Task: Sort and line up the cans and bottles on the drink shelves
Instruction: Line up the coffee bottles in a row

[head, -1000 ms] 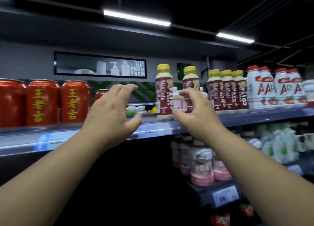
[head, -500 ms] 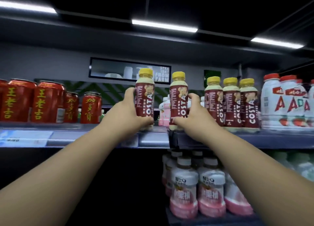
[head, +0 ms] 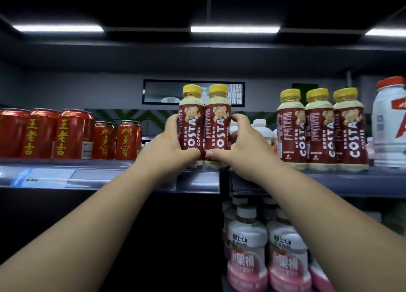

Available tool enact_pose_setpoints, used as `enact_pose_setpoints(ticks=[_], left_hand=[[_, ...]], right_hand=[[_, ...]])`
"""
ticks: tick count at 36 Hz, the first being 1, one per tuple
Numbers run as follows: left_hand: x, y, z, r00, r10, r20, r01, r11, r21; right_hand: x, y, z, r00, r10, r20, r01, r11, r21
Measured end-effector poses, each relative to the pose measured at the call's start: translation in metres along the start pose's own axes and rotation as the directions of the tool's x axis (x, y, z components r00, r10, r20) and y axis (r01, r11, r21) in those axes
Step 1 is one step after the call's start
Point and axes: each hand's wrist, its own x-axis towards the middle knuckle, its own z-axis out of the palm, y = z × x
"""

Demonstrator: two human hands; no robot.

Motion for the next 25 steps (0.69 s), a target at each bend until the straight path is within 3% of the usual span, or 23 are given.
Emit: enact_pose_setpoints(ticks=[10,13,20,25], left_hand=[[-0.001,0.001,0.003,0.992,-0.072,-0.103,0.081,0.992,0.093],[-0.002,0.003,0.002,0.993,-0.074,-0.088,0.083,0.991,0.105],[0.002,0.000,-0.008,0.999,-0.047,0.017,0.045,0.994,0.105],[0.004,-0.009,-0.024,0.999,-0.005,0.038,0.000,0.991,0.132]], right_hand=[[0.006,-0.008,0.015,1.000,0.006,0.019,-0.004,0.995,-0.097],[0.003,-0.004,0.012,0.998,0.026,0.059,-0.022,0.997,-0.070],[-0.003,-0.004,0.008,0.994,0.049,0.100,-0.029,0.981,-0.191],[-0.005,-0.004,0.008,0.995,0.021,0.093,-0.007,0.988,-0.154]])
